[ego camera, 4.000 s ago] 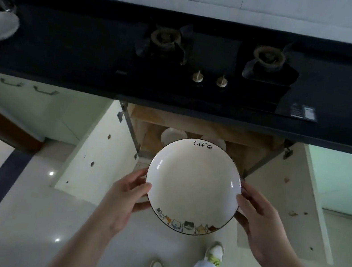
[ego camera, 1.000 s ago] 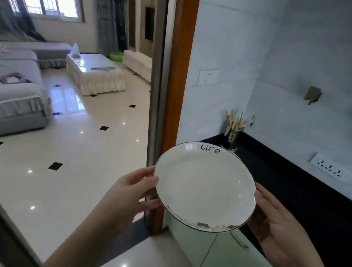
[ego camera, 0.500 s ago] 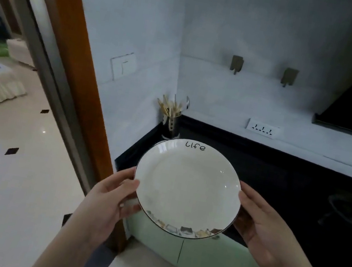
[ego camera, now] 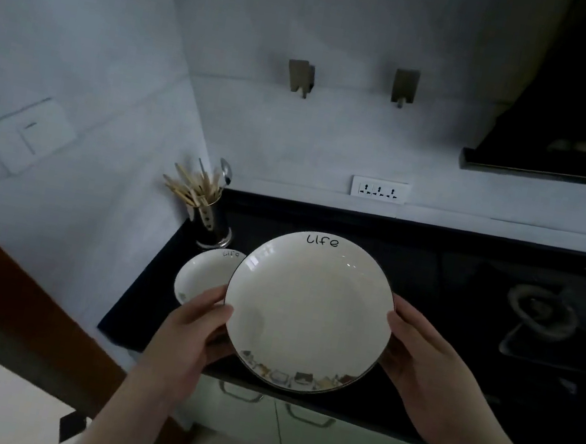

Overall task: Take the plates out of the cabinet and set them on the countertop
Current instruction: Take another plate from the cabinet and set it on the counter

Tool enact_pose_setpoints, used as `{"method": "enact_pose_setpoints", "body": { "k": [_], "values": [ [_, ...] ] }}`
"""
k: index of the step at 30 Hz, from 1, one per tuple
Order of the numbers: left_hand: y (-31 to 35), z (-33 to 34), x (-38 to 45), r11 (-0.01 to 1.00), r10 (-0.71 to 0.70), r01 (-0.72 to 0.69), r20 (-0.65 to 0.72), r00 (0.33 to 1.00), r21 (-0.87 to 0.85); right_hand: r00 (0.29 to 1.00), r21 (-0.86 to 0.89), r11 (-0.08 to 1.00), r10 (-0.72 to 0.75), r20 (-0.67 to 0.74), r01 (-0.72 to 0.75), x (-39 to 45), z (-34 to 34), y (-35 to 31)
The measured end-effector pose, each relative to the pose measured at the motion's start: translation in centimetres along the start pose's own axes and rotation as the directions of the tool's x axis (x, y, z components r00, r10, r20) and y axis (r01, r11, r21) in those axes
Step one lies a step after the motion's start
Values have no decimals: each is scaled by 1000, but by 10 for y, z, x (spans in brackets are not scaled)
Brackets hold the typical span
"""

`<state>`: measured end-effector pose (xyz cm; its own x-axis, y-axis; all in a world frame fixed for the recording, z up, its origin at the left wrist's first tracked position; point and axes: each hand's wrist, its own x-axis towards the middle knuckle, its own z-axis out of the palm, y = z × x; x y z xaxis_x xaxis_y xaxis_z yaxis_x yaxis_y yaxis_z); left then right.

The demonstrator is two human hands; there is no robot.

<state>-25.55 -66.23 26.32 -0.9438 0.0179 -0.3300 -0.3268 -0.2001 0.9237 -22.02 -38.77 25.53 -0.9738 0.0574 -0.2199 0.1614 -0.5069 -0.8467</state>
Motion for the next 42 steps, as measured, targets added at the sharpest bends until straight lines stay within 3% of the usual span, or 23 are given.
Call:
{"method": "enact_pose_setpoints", "body": {
  "k": [7,19,26,31,42],
  "values": [
    [-18,20,53,996,-55,51,60,997,68,995,-27,998,54,-79,-57,43,-26,3],
    [-37,0,176,971,-127,76,218,968,225,938,-106,991,43,-345,-85,115,-16,37],
    [-74,-6,229,938,-248,157,280,927,310,826,-148,962,111,-553,-228,154,-38,84],
    [-108,-1,249,919,-320,235,251,914,316,741,-148,934,155,-654,-326,173,-62,116],
    [-156,39,266,886,-420,387,85,904,257,735,-283,865,135,-664,-415,211,-116,124]
  ]
}}
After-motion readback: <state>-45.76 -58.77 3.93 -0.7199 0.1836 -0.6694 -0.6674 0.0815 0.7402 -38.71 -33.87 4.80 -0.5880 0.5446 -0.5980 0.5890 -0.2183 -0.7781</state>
